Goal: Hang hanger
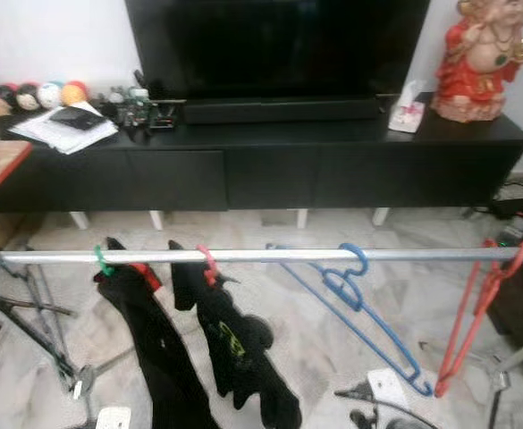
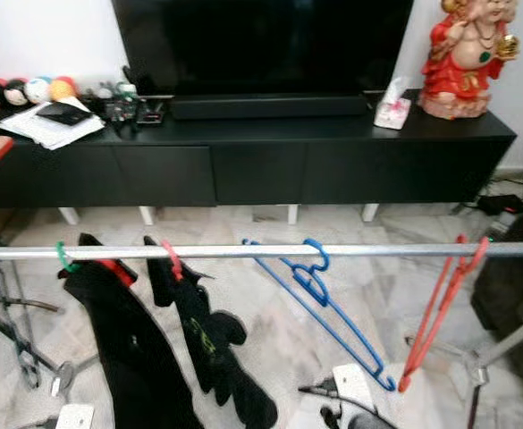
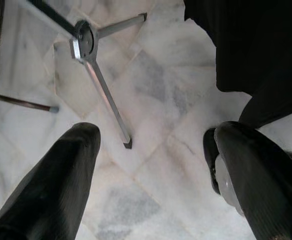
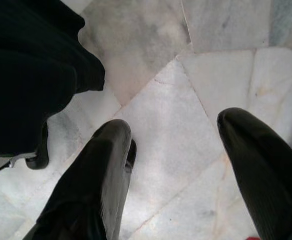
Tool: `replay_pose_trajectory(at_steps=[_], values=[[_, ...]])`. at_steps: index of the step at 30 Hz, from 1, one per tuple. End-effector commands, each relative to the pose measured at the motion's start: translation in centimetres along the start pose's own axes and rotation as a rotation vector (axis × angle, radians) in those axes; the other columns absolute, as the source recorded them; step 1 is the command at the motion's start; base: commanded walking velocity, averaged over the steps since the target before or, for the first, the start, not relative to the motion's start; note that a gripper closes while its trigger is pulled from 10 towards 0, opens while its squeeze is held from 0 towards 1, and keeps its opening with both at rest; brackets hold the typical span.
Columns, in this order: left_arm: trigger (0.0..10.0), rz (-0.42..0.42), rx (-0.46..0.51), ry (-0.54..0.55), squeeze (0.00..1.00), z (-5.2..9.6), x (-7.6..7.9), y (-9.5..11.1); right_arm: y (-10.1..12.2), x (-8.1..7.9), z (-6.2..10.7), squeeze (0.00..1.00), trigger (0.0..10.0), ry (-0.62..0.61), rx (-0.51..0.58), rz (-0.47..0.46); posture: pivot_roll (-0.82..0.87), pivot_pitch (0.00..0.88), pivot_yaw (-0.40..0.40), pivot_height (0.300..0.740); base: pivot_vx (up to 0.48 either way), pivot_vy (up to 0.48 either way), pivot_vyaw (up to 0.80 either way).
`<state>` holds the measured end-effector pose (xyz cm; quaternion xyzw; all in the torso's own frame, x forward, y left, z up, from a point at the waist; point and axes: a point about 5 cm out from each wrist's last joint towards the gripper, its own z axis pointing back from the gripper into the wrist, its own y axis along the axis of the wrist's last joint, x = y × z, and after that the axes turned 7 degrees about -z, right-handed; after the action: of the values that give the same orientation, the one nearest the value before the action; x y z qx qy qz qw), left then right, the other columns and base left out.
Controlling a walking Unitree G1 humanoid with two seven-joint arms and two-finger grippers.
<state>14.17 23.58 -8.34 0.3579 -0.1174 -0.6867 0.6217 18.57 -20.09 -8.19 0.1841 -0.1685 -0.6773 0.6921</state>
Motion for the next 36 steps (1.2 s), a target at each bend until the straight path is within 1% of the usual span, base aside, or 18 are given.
replay_pose_trajectory(at_steps=[1, 9, 13, 19, 34, 36], values=[[10.0, -0.008, -0.005, -0.008, 0.00, 0.1, 0.4, -0.3, 0.0, 0.4, 0.1, 0.00, 10.0, -0.011, 0.005, -0.012, -0.03, 0.000, 0.033, 0.740, 0.000, 0.000, 0.00], [10.0, -0.015, 0.010, -0.011, 0.00, 0.1, 0.6, -0.1, 0.1, 0.4, 0.1, 0.00, 10.0, -0.008, 0.006, -0.011, -0.03, 0.000, 0.033, 0.740, 0.000, -0.035, 0.00], [10.0, -0.001, 0.050, -0.004, 0.00, 0.0, 0.7, 0.6, 0.1, 0.4, 0.1, 0.00, 10.0, -0.004, 0.008, -0.012, -0.03, 0.000, 0.032, 0.740, 0.000, 0.000, 0.00], [10.0, -0.024, 0.046, -0.031, 0.00, 0.0, 1.3, 0.6, 0.1, 0.4, 0.1, 0.00, 10.0, -0.001, 0.008, -0.010, -0.03, 0.000, 0.033, 0.740, 0.000, 0.000, 0.00], [10.0, -0.029, 0.057, -0.046, 0.00, 0.0, 1.6, 0.7, 0.2, 0.4, 0.1, 0.00, 10.0, -0.002, 0.009, -0.010, -0.03, 0.000, 0.029, 0.740, 0.000, -0.282, 0.00], [10.0, -0.029, 0.056, -0.046, 0.00, 0.0, 1.6, 0.7, 0.2, 0.4, 0.1, 0.00, 10.0, -0.001, 0.007, -0.010, -0.03, 0.000, 0.027, 0.740, 0.000, -0.291, -0.56]])
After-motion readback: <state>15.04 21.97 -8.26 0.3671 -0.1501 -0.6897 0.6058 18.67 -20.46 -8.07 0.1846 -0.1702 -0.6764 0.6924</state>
